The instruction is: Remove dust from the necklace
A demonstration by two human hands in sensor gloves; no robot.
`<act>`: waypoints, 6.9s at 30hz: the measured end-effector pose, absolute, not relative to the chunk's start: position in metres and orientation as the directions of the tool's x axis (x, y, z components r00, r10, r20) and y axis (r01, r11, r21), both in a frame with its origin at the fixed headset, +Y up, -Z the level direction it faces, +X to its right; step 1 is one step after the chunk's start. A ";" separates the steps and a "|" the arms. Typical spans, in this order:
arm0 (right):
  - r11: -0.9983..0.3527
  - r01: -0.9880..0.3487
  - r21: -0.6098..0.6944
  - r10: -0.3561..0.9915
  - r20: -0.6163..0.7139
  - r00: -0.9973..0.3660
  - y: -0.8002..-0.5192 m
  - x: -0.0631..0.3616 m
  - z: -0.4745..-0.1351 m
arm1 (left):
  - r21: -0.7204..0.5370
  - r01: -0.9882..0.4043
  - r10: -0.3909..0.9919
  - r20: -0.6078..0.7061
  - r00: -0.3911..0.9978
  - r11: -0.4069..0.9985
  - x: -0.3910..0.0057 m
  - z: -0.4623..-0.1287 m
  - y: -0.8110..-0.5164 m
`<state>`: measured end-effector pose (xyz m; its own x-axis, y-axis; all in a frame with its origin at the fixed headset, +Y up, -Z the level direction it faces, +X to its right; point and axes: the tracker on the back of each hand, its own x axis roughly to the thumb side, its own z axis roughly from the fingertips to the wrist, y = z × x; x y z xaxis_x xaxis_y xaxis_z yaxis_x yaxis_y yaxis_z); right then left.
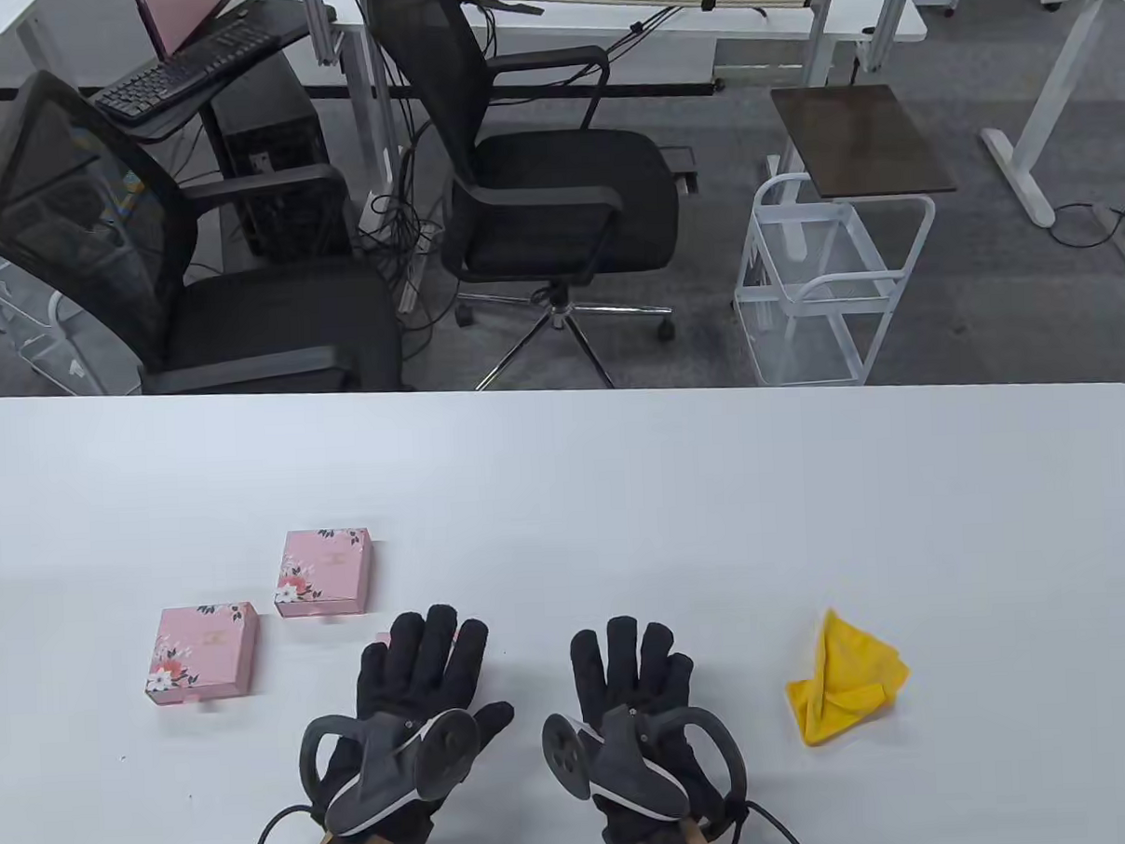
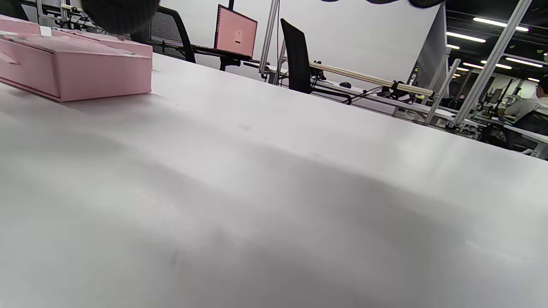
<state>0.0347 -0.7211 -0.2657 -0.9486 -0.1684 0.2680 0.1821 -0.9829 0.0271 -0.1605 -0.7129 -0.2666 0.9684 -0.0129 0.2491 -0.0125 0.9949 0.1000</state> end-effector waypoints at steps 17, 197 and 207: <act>-0.990 0.136 0.040 -0.124 0.231 -0.965 -0.717 0.046 -0.270 | -0.180 -0.066 0.115 0.272 0.955 0.981 -0.194 -0.293 -0.719; -0.778 -0.536 0.329 0.511 -0.167 -0.843 -0.722 0.045 -0.292 | -0.203 -0.258 0.313 0.322 0.893 0.945 -0.172 -0.306 -0.720; -0.980 -0.143 0.136 0.165 0.168 -0.972 -0.735 0.010 -0.302 | -0.153 -0.295 0.328 0.281 0.902 0.943 -0.197 -0.297 -0.727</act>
<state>0.0102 -0.7347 -0.3016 -0.9719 0.1651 0.1676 -0.1430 -0.9803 0.1365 -0.1972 -0.7266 -0.2973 0.9020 0.3279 0.2807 -0.2954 0.9431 -0.1525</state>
